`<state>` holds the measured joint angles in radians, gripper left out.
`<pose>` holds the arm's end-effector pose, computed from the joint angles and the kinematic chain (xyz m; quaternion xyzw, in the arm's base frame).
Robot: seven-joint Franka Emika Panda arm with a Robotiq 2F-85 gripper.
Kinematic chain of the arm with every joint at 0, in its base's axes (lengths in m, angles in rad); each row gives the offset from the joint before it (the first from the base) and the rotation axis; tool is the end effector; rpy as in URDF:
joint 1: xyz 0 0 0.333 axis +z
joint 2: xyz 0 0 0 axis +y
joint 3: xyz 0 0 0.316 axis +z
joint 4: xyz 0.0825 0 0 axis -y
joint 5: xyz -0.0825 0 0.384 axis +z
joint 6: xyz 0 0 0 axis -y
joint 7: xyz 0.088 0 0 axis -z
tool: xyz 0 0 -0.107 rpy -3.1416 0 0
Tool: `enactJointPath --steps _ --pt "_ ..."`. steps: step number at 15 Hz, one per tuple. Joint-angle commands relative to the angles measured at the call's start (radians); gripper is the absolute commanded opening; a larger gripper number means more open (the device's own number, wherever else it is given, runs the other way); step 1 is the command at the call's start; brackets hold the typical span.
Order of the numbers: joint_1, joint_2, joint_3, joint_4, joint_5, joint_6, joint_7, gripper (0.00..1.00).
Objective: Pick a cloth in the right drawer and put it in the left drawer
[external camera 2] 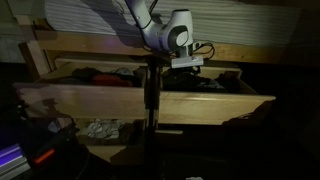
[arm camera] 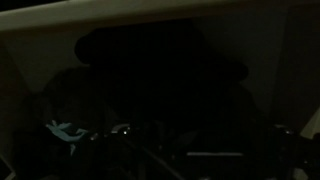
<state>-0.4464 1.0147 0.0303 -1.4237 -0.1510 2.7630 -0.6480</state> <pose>0.6778 -0.2981 0.1169 0.9718 0.1691 0.1256 0.1057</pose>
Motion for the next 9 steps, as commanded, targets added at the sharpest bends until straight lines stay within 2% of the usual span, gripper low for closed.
enactJointPath --steps 1,3,4,9 --pt "0.068 0.128 -0.097 0.171 -0.01 -0.023 0.106 1.0" --pt "0.05 0.182 -0.077 0.242 0.003 -0.026 0.119 1.0" --pt "0.05 0.11 -0.069 0.137 -0.012 -0.006 0.108 1.0" --pt "0.055 0.194 -0.08 0.244 -0.01 -0.019 0.137 1.0"
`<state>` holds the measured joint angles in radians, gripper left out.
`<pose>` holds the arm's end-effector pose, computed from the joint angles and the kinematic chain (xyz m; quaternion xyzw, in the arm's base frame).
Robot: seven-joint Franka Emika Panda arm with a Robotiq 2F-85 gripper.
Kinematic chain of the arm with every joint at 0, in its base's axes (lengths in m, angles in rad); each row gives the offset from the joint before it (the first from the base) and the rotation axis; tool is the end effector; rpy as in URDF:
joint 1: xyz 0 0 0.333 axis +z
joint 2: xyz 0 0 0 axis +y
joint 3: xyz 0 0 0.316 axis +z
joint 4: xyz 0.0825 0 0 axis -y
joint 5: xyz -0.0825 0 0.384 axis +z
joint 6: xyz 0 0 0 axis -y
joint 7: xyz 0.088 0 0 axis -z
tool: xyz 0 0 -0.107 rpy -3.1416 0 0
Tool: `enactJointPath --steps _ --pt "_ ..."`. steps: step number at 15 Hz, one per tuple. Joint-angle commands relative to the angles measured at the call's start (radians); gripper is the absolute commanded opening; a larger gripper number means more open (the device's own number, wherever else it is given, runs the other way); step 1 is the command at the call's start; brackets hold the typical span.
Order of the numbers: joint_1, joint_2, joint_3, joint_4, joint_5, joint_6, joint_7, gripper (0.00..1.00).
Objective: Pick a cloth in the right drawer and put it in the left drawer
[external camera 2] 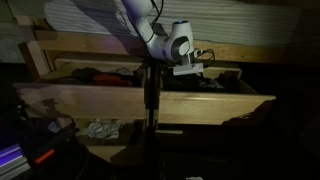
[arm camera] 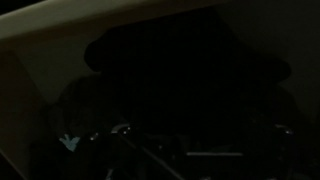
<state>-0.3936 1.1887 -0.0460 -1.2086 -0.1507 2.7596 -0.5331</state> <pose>0.6993 -0.3096 0.0788 0.9738 0.1272 0.1311 0.1356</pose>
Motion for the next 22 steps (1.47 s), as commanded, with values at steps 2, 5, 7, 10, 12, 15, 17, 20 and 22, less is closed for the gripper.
enactJointPath --steps 2,5,7,10,12,15,17,20,22 --pt "-0.014 0.057 0.021 0.08 0.003 -0.071 0.004 1.0" --pt "-0.001 0.12 0.0 0.161 0.013 -0.138 0.021 1.0" --pt "-0.004 0.082 0.008 0.099 -0.001 -0.103 0.015 1.0" --pt "0.004 0.126 -0.009 0.146 0.003 -0.083 0.052 1.0" --pt "-0.009 0.167 0.008 0.192 0.029 -0.058 0.086 1.0" --pt "-0.009 0.21 0.003 0.236 0.05 -0.063 0.139 1.0" --pt "-0.003 0.173 0.002 0.187 0.037 -0.078 0.133 1.0" --pt "-0.004 0.202 -0.001 0.216 0.038 -0.078 0.148 1.0" --pt "-0.011 0.215 0.01 0.234 0.042 -0.09 0.136 0.75"
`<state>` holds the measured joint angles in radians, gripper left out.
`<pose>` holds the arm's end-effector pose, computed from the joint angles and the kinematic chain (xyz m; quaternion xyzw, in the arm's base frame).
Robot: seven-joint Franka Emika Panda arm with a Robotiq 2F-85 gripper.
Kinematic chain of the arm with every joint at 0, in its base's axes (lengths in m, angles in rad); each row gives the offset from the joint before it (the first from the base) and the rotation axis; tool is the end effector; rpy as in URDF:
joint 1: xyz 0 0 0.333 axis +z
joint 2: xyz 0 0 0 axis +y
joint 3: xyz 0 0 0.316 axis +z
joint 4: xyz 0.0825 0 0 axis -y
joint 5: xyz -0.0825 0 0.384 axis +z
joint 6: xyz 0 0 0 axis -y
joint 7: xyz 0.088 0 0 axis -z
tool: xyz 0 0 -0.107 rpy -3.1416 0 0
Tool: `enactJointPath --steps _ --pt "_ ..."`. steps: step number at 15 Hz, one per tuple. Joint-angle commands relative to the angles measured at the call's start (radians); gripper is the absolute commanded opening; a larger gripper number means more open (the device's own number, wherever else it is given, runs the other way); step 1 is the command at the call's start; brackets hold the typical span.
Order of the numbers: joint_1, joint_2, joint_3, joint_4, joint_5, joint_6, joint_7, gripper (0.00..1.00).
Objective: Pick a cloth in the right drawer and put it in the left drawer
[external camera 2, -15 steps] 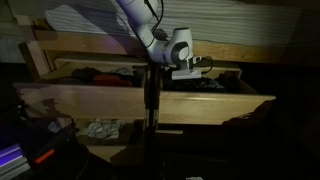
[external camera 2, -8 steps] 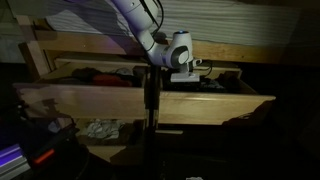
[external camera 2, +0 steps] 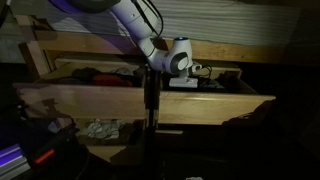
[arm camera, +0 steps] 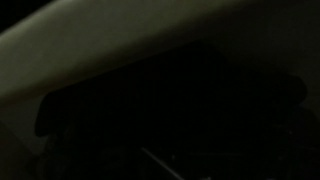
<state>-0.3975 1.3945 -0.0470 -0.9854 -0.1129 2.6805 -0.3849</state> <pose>0.6992 -0.3128 0.0103 0.9866 0.0394 0.1158 0.1081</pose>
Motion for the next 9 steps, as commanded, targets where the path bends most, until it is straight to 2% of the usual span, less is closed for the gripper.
enactJointPath --steps 1,9 --pt "-0.004 0.013 0.006 0.012 0.001 -0.012 -0.008 0.74" --pt "0.003 0.016 -0.012 0.019 -0.005 0.004 0.008 0.18"
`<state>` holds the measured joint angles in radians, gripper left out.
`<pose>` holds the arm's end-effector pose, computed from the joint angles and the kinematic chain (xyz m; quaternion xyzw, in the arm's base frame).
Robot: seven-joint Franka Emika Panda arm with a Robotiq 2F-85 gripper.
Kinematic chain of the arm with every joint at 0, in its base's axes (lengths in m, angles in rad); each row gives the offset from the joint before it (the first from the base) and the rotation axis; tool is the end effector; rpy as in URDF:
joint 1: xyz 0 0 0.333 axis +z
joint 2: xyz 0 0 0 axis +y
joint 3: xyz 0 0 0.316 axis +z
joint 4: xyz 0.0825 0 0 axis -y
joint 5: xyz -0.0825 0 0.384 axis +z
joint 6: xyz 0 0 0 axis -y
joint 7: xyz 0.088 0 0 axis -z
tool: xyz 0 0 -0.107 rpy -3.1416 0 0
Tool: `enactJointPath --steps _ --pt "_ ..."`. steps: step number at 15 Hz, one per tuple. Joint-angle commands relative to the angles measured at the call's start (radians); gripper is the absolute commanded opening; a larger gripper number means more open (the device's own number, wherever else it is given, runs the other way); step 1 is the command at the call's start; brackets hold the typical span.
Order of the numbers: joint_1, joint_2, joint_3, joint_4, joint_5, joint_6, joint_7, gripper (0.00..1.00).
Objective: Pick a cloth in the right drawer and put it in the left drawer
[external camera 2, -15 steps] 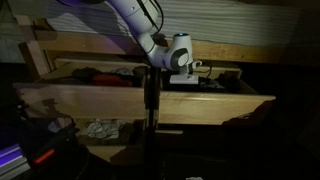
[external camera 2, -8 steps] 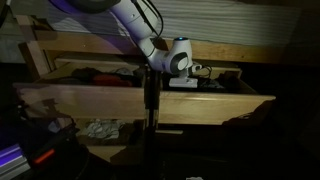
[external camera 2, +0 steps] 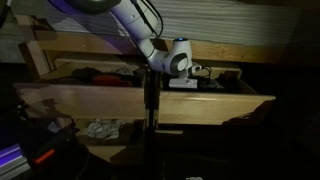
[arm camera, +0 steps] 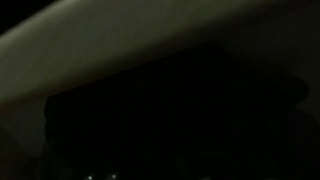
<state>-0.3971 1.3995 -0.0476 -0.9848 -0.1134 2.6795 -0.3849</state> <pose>0.6979 -0.3122 0.0066 0.9869 0.0399 0.1132 0.1074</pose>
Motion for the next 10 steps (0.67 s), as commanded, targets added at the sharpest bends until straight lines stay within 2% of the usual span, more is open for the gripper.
enactJointPath --steps 1,3,7,10 --pt "0.003 0.01 -0.014 0.022 -0.004 0.005 0.01 0.12" --pt "0.004 0.003 -0.018 0.026 -0.005 0.004 0.009 0.0" --pt "-0.017 -0.053 0.01 0.015 -0.008 0.007 -0.053 0.02" --pt "-0.057 -0.131 0.076 -0.003 0.014 -0.094 -0.158 0.02"
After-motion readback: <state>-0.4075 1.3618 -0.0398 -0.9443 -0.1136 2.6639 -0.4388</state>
